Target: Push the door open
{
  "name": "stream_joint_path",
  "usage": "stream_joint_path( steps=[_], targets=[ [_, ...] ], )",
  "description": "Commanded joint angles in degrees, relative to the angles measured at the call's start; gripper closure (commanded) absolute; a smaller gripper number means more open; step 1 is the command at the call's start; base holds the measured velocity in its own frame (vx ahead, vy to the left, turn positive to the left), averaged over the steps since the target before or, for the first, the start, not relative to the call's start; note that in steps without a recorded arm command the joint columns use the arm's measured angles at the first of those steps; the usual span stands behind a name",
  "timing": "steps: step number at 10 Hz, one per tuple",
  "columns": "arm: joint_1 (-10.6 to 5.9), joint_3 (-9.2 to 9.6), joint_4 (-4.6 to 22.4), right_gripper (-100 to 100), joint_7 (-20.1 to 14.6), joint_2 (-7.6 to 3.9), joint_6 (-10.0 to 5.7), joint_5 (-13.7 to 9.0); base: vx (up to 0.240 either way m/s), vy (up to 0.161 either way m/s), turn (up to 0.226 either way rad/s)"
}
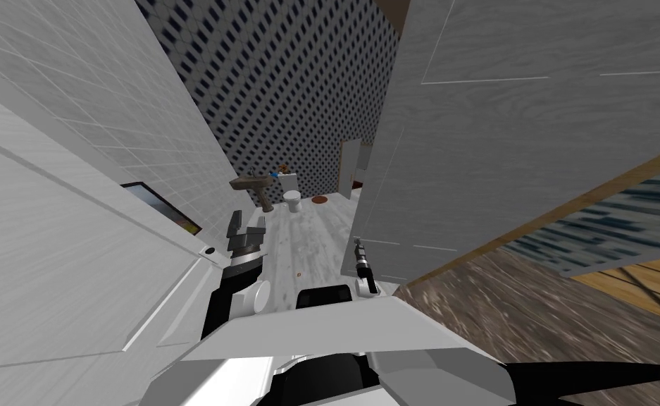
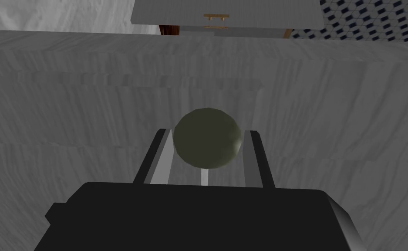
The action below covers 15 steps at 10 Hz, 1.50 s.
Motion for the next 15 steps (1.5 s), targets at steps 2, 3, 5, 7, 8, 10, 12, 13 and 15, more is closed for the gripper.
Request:
stream_joint_path(
  steps=[2,3,5,7,8,10,12,13,15],
  targets=[
    [-0.46,-0.47,0.3,100,0.7,-0.72,0.04,-0.8,0.025,-0.04,-0.067],
    [-0.55,-0.56,0.4,100,0.9,-0.81,0.05,-0.9,0.072,-0.12,-0.109],
    [-1.12,-0.04,0.9,-100,1.0,-1.54,0.51,-1.0,-0.002,-0.077,-0.094],
    [-1.15,0.2,0.6,-100,0.9,-1.58,0.8,-1.0,-0.201,0.108,-0.003],
    [-1.17,0.37,0.4,-100,0.8,-1.36,1.01,-1.0,-0.237,0.086,-0.022],
    [-1.23,0.81,-0.1,-100,0.7,0.33,1.55,-1.0,-0.296,0.102,-0.018],
    [-1.34,0.82,0.0,-100,0.6,0.64,1.55,-1.0,-0.155,0.063,-0.016],
    [-1.34,0.24,0.4,-100,1.3,-0.82,0.8,-1.3,0.101,-0.039,0.112],
    [-1.35,-0.28,0.8,-100,1.9,-1.08,0.11,-1.5,0.252,-0.084,0.082]
  ],
)
